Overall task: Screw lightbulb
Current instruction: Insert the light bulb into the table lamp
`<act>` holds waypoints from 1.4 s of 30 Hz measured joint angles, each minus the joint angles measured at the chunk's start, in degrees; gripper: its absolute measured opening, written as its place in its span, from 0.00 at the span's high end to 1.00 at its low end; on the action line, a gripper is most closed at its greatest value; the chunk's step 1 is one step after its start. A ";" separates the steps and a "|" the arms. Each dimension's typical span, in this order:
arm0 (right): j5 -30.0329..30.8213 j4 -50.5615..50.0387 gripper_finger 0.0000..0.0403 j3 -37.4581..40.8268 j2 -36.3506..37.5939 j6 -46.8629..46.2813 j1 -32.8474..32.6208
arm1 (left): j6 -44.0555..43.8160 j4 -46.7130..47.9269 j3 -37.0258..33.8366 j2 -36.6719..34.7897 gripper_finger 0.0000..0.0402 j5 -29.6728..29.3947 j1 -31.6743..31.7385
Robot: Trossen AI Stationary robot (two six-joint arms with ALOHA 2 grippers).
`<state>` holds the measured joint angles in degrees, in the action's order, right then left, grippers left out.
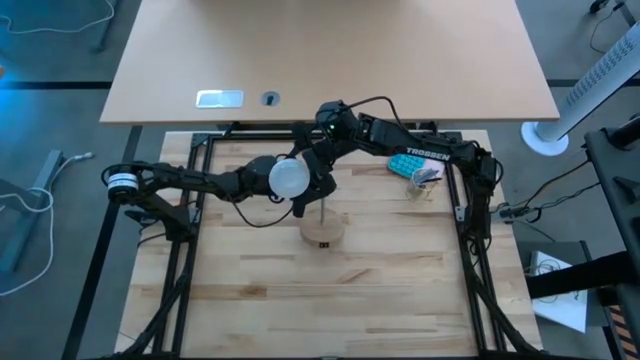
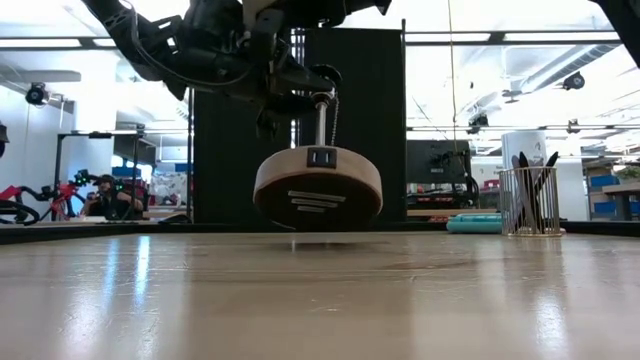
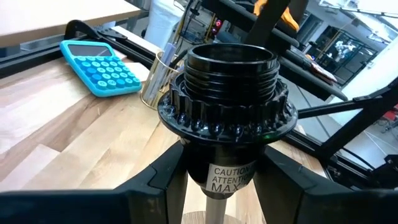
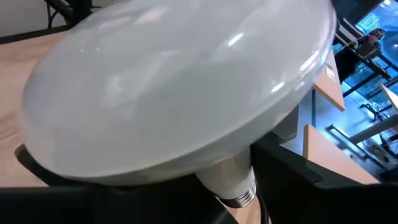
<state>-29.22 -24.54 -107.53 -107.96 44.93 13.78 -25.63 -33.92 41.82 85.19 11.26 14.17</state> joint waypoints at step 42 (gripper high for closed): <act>-0.96 4.45 0.47 0.22 -0.17 -7.37 -0.15 | 1.38 -3.38 0.15 -0.04 0.64 -5.97 0.09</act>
<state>-30.18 -20.09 -107.31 -108.14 37.56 13.63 -24.25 -37.30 41.98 85.14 5.29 14.27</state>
